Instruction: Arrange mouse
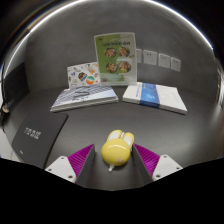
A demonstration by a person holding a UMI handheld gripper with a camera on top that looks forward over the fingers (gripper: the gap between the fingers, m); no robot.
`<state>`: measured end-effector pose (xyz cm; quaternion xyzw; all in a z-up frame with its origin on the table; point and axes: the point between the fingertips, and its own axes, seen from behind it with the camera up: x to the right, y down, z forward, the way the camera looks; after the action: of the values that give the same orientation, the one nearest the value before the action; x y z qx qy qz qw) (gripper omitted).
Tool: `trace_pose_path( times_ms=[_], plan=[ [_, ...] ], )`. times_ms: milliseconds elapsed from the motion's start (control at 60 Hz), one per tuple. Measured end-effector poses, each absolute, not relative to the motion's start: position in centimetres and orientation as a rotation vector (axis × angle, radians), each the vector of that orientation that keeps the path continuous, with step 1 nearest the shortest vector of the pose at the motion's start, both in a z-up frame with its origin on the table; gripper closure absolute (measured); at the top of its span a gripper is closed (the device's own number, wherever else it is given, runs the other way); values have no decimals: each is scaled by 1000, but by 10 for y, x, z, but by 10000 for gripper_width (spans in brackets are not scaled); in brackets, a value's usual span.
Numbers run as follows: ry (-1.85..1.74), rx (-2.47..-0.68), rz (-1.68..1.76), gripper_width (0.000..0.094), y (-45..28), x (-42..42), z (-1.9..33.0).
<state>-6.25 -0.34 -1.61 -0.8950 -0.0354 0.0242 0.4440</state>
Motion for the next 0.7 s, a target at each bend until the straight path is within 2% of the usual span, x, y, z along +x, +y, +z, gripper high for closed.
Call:
trace_pose_path(
  times_ms=[83, 167, 267, 367, 450, 583, 650, 700],
  plan=[
    [-85, -2223, 59, 148, 12, -66, -16],
    [-13, -2225, 20, 426, 17, -64, -15],
    [54, -2216, 0, 513, 19, -63, -14],
    [147, -2211, -46, 537, 16, -56, -7],
    [139, -2136, -129, 539, 13, -77, 32],
    [75, -1998, -74, 542, 8, -198, 104],
    [20, -1979, -52, 543, 4, -265, 116],
    [-11, -1985, -4, 543, 3, -314, 112]
  ],
)
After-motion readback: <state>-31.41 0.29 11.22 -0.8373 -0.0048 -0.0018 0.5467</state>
